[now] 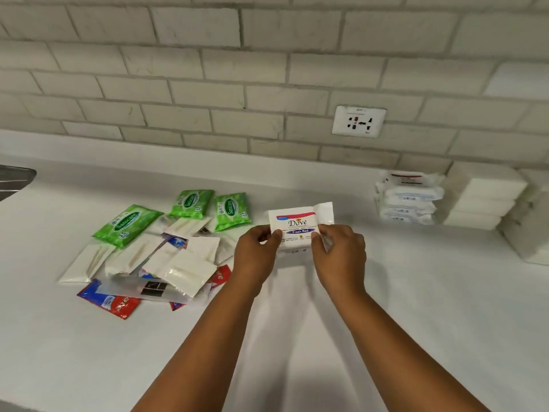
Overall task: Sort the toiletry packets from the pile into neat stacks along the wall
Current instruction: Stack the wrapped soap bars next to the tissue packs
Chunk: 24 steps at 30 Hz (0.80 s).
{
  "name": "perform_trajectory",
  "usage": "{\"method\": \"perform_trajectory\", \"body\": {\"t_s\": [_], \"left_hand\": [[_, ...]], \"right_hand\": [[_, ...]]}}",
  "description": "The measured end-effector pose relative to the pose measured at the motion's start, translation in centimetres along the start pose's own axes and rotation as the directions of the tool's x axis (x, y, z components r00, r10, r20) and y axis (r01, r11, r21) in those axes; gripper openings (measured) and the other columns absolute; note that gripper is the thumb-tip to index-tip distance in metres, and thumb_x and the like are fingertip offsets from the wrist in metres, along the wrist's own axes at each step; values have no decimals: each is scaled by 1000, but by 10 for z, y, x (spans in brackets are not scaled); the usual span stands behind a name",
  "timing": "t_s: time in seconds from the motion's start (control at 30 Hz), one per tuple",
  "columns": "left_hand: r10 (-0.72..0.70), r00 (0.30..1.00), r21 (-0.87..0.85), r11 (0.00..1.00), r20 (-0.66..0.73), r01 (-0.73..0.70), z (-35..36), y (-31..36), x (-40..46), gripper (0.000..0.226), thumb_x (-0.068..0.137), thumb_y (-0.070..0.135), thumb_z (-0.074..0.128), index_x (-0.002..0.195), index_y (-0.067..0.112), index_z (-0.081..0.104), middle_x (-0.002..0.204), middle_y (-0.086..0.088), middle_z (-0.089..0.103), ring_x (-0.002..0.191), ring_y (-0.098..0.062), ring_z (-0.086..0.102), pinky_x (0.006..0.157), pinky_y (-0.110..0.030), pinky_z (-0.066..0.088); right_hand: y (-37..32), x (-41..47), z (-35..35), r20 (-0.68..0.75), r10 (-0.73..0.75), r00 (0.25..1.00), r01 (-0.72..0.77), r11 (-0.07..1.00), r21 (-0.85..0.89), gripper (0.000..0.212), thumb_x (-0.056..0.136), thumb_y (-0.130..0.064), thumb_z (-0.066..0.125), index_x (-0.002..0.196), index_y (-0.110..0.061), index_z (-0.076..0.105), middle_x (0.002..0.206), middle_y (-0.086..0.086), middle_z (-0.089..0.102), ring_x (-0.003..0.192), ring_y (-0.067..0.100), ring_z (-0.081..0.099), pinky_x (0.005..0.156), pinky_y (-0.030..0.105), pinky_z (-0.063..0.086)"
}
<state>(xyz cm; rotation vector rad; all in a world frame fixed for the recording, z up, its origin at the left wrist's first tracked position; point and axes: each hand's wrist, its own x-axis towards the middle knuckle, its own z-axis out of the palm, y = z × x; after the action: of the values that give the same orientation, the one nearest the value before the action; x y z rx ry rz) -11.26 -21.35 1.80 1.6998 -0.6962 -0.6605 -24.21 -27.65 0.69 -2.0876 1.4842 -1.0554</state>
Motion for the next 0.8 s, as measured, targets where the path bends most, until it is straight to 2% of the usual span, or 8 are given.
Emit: {"method": "perform_trajectory", "body": {"t_s": [0.17, 0.27, 0.43, 0.5, 0.57, 0.67, 0.8], "left_hand": [[30, 996, -27, 999, 81, -27, 85, 19, -8, 21, 93, 27, 58, 111, 21, 66, 105, 5, 70, 93, -16, 65, 88, -41, 54], [55, 990, -29, 998, 133, -52, 133, 32, -10, 23, 94, 26, 58, 114, 20, 65, 106, 5, 69, 92, -16, 65, 87, -38, 54], [93, 973, -34, 996, 210, -88, 195, 55, 2, 22, 94, 26, 58, 112, 18, 66, 105, 3, 70, 85, -16, 65, 80, -32, 53], [103, 967, -21, 995, 233, -101, 215, 66, 14, 25, 93, 29, 58, 112, 16, 67, 104, 3, 71, 86, -19, 66, 76, -28, 53], [133, 958, -7, 991, 254, -135, 232, 80, 27, 19, 94, 29, 58, 105, 18, 68, 98, 4, 71, 78, -14, 64, 70, -24, 51], [150, 946, 14, 987, 286, -161, 257, 99, 53, 11, 94, 26, 58, 96, 22, 68, 92, 4, 72, 81, -14, 67, 78, -35, 57], [76, 960, 12, 997, 269, -82, 288, 115, 92, 23, 90, 26, 63, 112, 20, 58, 98, 0, 71, 88, -19, 69, 86, -44, 56]], "right_hand": [[62, 26, -50, -43, 80, 996, -75, 992, 103, 30, 90, -24, 63, 116, -9, 67, 123, 9, 56, 110, 25, 56, 93, 34, 50], [99, 44, -75, -68, 120, 991, -109, 983, 146, 29, 90, -20, 62, 116, -9, 67, 120, 9, 57, 107, 25, 59, 93, 36, 50], [138, 80, -105, -104, 106, 989, -94, 989, 116, 29, 87, -25, 64, 114, -14, 68, 112, 7, 64, 103, 27, 60, 90, 41, 51], [148, 100, -114, -114, 74, 991, -62, 993, 104, 28, 85, -32, 64, 111, -19, 68, 108, 3, 66, 99, 24, 61, 85, 40, 53], [155, 120, -123, -141, 48, 989, -38, 997, 72, 25, 84, -32, 66, 105, -18, 69, 102, 4, 67, 93, 26, 63, 79, 39, 54], [164, 155, -130, -171, 37, 985, -42, 999, -28, 26, 84, -34, 67, 102, -15, 69, 99, 8, 66, 94, 33, 60, 80, 40, 51], [175, 201, -130, -78, 100, 992, -110, 986, -127, 31, 88, -43, 58, 109, -20, 64, 109, 4, 60, 107, 30, 51, 90, 41, 45]]}}
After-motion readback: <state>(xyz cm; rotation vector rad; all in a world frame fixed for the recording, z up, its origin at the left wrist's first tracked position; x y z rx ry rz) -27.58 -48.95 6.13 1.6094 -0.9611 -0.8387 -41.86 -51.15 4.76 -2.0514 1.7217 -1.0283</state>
